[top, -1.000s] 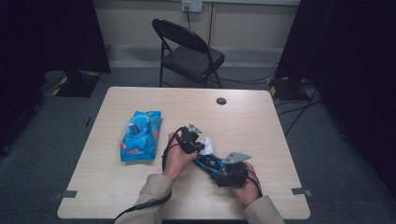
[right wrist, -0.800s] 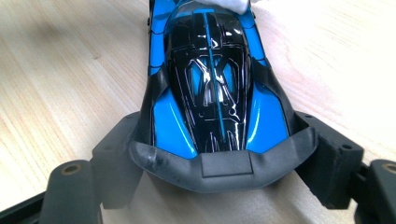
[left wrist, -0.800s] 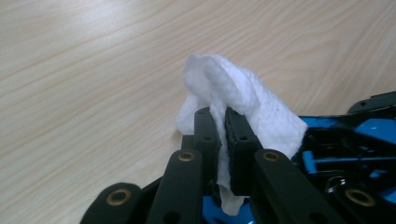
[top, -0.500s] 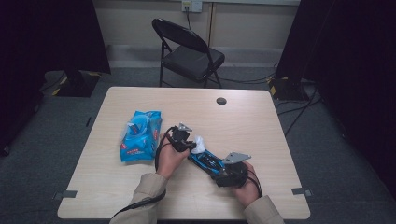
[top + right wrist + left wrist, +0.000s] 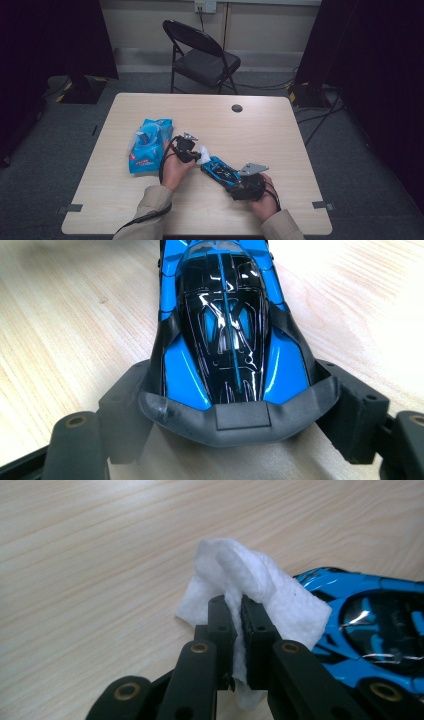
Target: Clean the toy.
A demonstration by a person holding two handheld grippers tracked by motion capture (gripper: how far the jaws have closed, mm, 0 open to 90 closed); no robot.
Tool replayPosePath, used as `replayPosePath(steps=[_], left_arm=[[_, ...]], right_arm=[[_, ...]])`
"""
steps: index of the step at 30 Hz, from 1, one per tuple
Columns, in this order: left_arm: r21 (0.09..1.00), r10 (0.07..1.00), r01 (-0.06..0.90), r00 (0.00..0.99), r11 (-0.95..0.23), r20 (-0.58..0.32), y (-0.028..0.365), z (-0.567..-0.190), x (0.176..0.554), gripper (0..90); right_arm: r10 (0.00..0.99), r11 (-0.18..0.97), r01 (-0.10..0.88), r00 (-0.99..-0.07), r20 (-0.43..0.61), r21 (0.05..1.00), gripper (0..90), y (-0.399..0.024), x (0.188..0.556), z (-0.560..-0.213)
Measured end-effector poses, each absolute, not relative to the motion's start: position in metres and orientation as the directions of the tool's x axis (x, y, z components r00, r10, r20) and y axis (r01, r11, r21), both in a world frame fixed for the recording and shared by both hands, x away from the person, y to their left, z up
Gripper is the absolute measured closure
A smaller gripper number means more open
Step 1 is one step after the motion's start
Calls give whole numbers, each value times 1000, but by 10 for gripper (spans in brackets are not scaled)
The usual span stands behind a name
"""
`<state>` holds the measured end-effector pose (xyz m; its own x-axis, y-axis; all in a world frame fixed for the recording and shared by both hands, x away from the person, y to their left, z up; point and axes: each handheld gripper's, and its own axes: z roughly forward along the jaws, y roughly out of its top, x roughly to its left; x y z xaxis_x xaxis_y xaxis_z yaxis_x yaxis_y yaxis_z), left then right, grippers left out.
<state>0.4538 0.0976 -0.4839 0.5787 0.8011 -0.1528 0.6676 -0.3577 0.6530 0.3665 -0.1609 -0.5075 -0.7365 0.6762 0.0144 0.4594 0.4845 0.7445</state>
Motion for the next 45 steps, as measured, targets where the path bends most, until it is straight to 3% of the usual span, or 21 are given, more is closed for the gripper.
replayPosePath(steps=[17,32,45], left_arm=[[720,771,607,617,-337,-159,98,-454,435,851],[733,672,544,723,-408,-162,55,-449,412,850],[707,613,490,783,-509,-101,11,-458,410,849]], right_arm=[[676,485,460,-737,15,744,241,-161,366,-507],[676,485,459,-737,14,745,241,-161,367,-507],[676,485,459,-737,14,745,241,-161,367,-508]])
